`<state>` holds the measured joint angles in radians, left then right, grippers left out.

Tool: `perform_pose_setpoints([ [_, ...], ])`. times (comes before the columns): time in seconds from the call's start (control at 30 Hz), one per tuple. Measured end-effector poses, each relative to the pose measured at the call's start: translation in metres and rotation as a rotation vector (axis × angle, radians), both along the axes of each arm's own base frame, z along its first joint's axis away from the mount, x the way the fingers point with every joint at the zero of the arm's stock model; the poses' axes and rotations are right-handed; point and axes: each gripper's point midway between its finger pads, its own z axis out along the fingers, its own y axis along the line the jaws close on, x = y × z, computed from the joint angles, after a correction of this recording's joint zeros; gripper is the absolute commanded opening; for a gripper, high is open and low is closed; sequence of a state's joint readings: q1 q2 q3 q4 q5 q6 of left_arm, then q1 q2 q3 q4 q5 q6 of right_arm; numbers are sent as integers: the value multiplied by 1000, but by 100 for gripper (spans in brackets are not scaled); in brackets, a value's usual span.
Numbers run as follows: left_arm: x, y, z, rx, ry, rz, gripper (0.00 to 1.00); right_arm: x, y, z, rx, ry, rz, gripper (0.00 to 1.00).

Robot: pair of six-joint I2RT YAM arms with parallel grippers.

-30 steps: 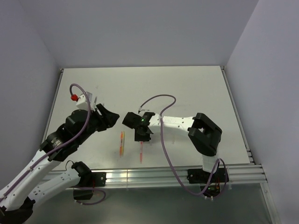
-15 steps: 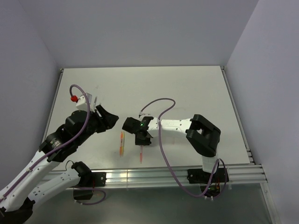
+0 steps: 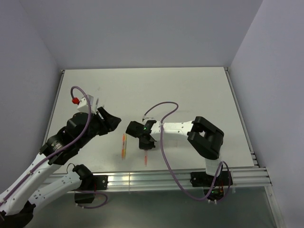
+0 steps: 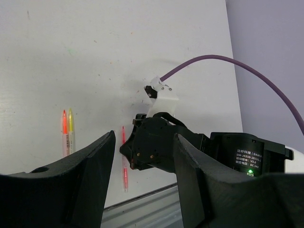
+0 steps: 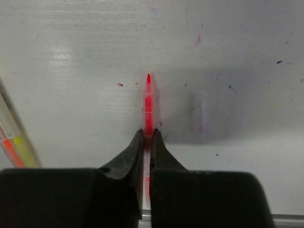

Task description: Insert the pens into the pen caps

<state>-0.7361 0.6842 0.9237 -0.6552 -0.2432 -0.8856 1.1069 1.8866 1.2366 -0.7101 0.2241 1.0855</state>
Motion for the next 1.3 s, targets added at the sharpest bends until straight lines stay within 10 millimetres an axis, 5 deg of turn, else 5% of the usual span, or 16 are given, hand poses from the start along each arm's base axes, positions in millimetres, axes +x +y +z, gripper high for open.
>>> perform_pose_setpoints([
  [0.17, -2, -5, -3, -11, 1, -24, 58, 0, 1, 4, 9, -2, 8, 0],
  [0.27, -4, -11, 2, -46, -23, -62, 59, 4, 3, 22, 52, -17, 11, 0],
  [0.37, -8, -23, 15, -115, -74, -121, 57, 23, 15, 78, 195, -79, -3, 0],
  [0.53, -13, -43, 31, -220, -143, -220, 58, 80, 14, 205, 502, -276, -83, 0],
  [0.7, -8, -62, 41, -259, -170, -284, 59, 107, -3, 281, 652, -409, -125, 0],
  [1.3, 11, -102, 43, -330, -164, -381, 59, 81, -1, 319, 813, -389, -72, 0],
])
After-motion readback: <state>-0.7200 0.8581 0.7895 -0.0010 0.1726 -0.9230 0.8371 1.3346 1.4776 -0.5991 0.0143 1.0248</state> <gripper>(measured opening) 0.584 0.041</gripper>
